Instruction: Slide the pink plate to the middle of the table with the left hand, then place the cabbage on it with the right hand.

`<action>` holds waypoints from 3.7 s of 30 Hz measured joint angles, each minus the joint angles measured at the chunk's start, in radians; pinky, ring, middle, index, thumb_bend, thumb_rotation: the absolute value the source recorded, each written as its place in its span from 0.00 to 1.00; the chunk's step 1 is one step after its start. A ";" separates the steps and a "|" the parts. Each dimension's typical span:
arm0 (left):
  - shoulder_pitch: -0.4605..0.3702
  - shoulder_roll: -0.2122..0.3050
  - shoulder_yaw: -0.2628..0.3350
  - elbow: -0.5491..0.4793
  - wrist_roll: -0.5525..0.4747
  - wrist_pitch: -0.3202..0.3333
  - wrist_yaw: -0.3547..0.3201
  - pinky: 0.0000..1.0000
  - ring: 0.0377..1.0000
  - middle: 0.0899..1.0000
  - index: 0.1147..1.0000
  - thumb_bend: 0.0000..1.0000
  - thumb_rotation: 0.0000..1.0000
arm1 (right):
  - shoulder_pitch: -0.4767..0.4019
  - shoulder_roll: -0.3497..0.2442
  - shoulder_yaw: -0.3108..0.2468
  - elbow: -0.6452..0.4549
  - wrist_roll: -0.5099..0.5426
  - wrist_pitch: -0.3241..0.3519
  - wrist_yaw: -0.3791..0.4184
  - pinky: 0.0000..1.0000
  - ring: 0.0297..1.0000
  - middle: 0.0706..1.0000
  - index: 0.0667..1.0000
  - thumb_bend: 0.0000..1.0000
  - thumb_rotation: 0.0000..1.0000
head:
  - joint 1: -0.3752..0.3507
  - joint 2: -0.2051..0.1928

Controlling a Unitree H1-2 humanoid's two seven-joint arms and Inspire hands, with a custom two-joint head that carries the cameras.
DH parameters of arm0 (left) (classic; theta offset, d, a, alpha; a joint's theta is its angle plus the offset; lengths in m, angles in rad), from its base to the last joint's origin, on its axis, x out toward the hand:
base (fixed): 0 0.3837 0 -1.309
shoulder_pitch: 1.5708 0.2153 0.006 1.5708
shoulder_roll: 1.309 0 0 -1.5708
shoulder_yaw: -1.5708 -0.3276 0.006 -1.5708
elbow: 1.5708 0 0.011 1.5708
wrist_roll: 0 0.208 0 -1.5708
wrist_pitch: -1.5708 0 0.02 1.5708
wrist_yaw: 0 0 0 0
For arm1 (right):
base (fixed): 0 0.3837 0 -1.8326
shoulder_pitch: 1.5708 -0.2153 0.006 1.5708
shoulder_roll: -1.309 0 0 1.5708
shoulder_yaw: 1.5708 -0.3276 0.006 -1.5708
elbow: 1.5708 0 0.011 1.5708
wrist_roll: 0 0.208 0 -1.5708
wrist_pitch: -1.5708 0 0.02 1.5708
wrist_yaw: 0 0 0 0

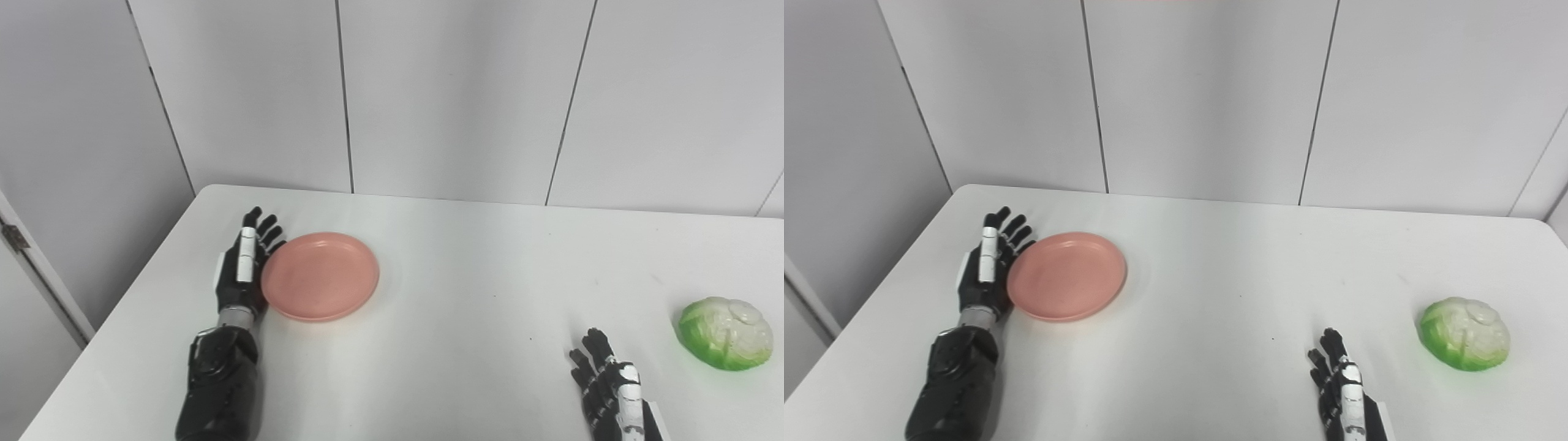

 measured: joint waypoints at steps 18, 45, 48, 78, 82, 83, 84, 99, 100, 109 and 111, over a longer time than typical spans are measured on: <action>-0.013 -0.110 -0.058 -0.016 0.035 -0.003 0.020 0.77 0.85 0.85 0.88 0.87 0.82 | 0.001 0.007 0.027 -0.005 -0.011 0.010 -0.010 0.97 0.95 0.97 0.94 0.77 1.00 | -0.051 0.018; 0.021 -0.237 -0.127 -0.083 0.071 0.025 0.018 0.75 0.85 0.84 0.88 0.86 0.82 | 0.001 0.015 0.082 -0.023 -0.035 0.013 -0.051 0.97 0.95 0.96 0.92 0.78 1.00 | -0.113 0.044; 0.025 -0.257 -0.127 -0.088 0.071 0.026 0.018 0.75 0.85 0.85 0.89 0.86 0.82 | 0.001 0.016 0.087 -0.024 -0.037 0.013 -0.061 0.97 0.95 0.96 0.92 0.77 1.00 | -0.117 0.046; 0.007 -0.284 -0.123 -0.053 0.049 0.029 -0.001 0.78 0.85 0.85 0.89 0.86 0.82 | 0.002 0.027 0.187 -0.022 -0.262 -0.111 -0.167 0.79 0.88 0.93 0.99 0.84 0.84 | -0.238 0.058; 0.000 -0.275 -0.122 -0.038 0.049 0.028 -0.006 0.77 0.85 0.85 0.90 0.85 0.83 | 0.001 0.025 0.182 -0.070 -0.421 -0.122 -0.208 0.76 0.84 0.91 0.98 0.87 0.69 | -0.244 0.055; -0.002 -0.271 -0.121 -0.034 0.049 0.027 -0.008 0.77 0.85 0.85 0.90 0.85 0.83 | 0.000 0.023 0.178 -0.088 -0.459 -0.121 -0.212 0.76 0.85 0.91 0.99 0.88 0.64 | -0.256 0.052; -0.005 -0.268 -0.121 -0.030 0.049 0.027 -0.009 0.77 0.85 0.85 0.89 0.85 0.83 | -0.001 0.022 0.173 -0.108 -0.484 -0.121 -0.214 0.76 0.86 0.92 0.99 0.90 0.60 | -0.259 0.052; -0.027 -0.243 -0.111 0.025 0.030 0.006 -0.028 0.76 0.84 0.83 0.89 0.87 0.82 | -0.075 -0.194 -0.013 -0.415 -0.873 0.125 0.073 0.73 0.90 0.95 0.99 1.00 0.53 | -0.284 0.043; -0.028 -0.241 -0.112 0.026 0.030 0.006 -0.028 0.76 0.84 0.83 0.88 0.87 0.82 | -0.083 -0.245 -0.020 -0.425 -0.900 0.148 0.125 0.72 0.89 0.94 0.98 1.00 0.53 | -0.284 0.043; -0.040 -0.250 -0.113 0.042 0.028 -0.001 -0.034 0.76 0.84 0.81 0.86 0.85 0.80 | -0.302 -0.542 -0.049 -0.416 -1.096 0.261 0.561 0.66 0.91 0.92 0.85 1.00 0.44 | -0.279 0.043; -0.040 -0.251 -0.113 0.040 0.028 0.000 -0.034 0.76 0.84 0.81 0.86 0.85 0.80 | -0.338 -0.574 -0.041 -0.398 -1.109 0.262 0.617 0.63 0.90 0.92 0.85 1.00 0.42 | -0.278 0.043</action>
